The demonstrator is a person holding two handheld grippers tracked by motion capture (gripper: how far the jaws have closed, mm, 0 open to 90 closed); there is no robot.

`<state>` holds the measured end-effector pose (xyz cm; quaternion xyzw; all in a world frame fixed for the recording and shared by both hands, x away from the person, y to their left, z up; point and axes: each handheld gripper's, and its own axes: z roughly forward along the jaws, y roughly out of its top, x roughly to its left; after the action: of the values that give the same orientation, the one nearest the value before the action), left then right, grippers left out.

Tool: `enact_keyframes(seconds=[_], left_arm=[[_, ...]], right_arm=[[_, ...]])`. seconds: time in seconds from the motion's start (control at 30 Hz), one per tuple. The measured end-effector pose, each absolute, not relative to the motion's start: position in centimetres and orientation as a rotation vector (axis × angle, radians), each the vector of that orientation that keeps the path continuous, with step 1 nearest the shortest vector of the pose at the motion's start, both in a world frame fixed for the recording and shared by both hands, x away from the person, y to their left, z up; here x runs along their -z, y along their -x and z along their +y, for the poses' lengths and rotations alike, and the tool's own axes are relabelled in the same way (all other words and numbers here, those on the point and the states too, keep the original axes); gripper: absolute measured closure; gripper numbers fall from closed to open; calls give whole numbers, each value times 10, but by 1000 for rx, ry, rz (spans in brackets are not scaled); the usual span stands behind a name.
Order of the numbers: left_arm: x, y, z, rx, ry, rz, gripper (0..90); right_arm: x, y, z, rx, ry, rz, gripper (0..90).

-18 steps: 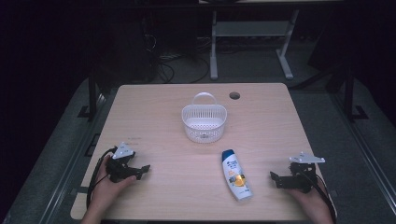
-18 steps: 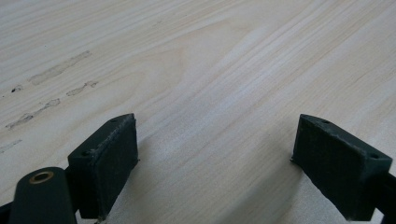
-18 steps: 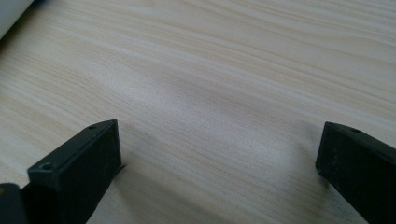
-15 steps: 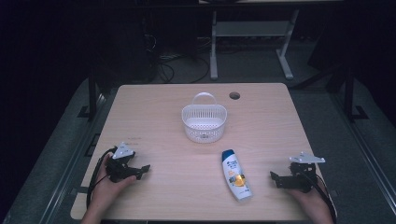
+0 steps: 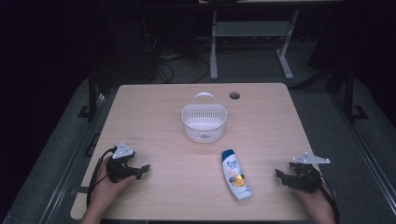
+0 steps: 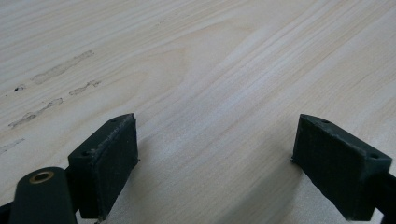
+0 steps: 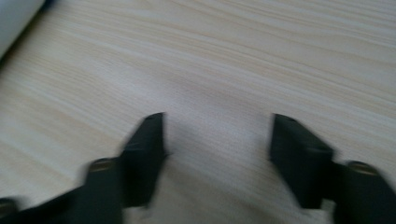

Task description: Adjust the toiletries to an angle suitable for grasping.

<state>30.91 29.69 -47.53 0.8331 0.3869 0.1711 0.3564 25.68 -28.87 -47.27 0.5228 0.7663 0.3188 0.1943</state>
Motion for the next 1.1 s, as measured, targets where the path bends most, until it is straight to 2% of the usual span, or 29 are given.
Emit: enact_keyframes(seconds=[0.03,0.07,0.13,0.23,1.1], left_arm=[[475,-309,297,-442,-2150,999,137],[475,-309,297,-442,-2151,999,137],[475,-309,297,-442,-2151,1000,137],[475,-309,297,-440,-2151,999,137],[475,-307,298,-438,-2153,992,137]], right_arm=[[471,-255,-290,-912,-1475,2145,516],[469,-254,-292,-942,-1499,2148,635],[466,-253,-293,-974,-1515,2149,769],[460,-254,-292,-995,-1512,2167,896],[433,-237,-238,-1174,-1284,2380,896]])
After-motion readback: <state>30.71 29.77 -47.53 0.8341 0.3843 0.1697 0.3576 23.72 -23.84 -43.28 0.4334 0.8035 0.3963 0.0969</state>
